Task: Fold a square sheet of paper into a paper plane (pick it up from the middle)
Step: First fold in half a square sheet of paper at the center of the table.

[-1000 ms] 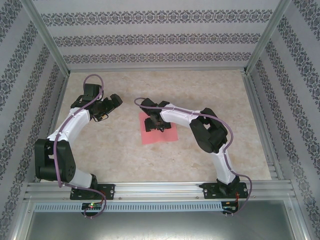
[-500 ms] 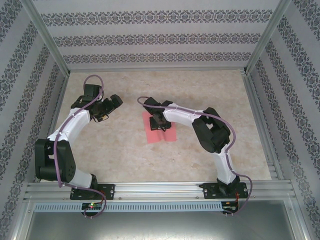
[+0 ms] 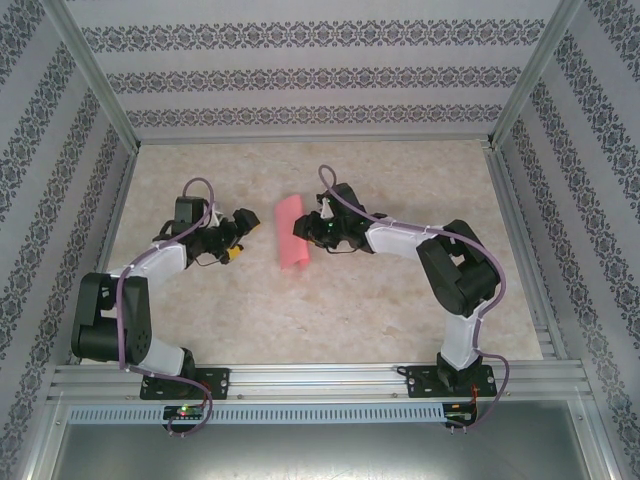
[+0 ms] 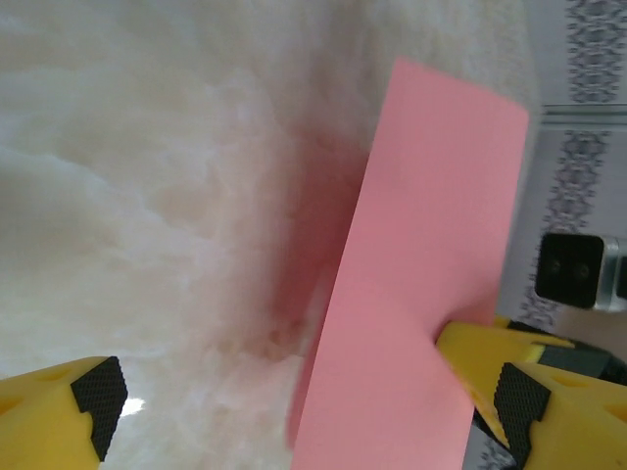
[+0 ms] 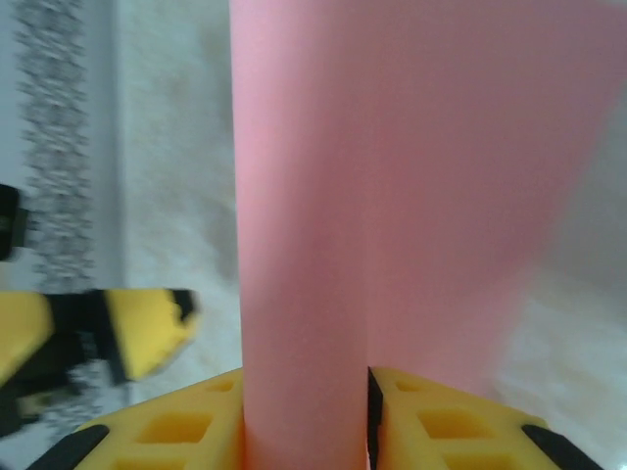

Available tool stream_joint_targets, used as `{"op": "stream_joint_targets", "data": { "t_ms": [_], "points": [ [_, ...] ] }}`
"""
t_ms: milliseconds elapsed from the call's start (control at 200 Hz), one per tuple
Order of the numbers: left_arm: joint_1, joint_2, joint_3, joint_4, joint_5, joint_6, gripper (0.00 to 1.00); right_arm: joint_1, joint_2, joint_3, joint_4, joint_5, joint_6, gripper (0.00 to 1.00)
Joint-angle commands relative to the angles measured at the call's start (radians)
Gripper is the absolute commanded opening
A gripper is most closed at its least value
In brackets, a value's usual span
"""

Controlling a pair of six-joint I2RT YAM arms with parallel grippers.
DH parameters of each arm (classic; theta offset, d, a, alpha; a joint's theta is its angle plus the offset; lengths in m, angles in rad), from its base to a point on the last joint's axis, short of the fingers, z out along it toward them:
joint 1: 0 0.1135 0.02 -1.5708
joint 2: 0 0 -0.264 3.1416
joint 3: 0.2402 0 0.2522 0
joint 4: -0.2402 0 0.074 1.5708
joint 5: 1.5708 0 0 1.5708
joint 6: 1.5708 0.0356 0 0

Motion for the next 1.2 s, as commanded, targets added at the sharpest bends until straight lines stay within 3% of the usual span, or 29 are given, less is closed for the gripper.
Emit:
{"op": "stream_joint_targets", "data": {
  "t_ms": [0,215,565,854,1194],
  "points": [
    [-0.003,0.015,-0.043,0.261,0.132,-0.104,0.96,-0.010,0.009,-0.044,0.283,-0.154,0.158,0.34],
    [-0.041,0.107,-0.064,0.433,0.206,-0.185,0.85,-0.020,0.045,-0.077,0.368,-0.178,0.211,0.35],
    [-0.065,0.238,-0.087,0.738,0.261,-0.335,0.56,-0.032,0.063,-0.112,0.416,-0.196,0.252,0.37],
    [-0.077,0.282,-0.104,0.870,0.263,-0.376,0.44,-0.041,0.078,-0.135,0.476,-0.194,0.296,0.37],
    [-0.107,0.325,-0.097,0.940,0.247,-0.412,0.24,-0.055,0.066,-0.197,0.529,-0.156,0.324,0.41]
  ]
}}
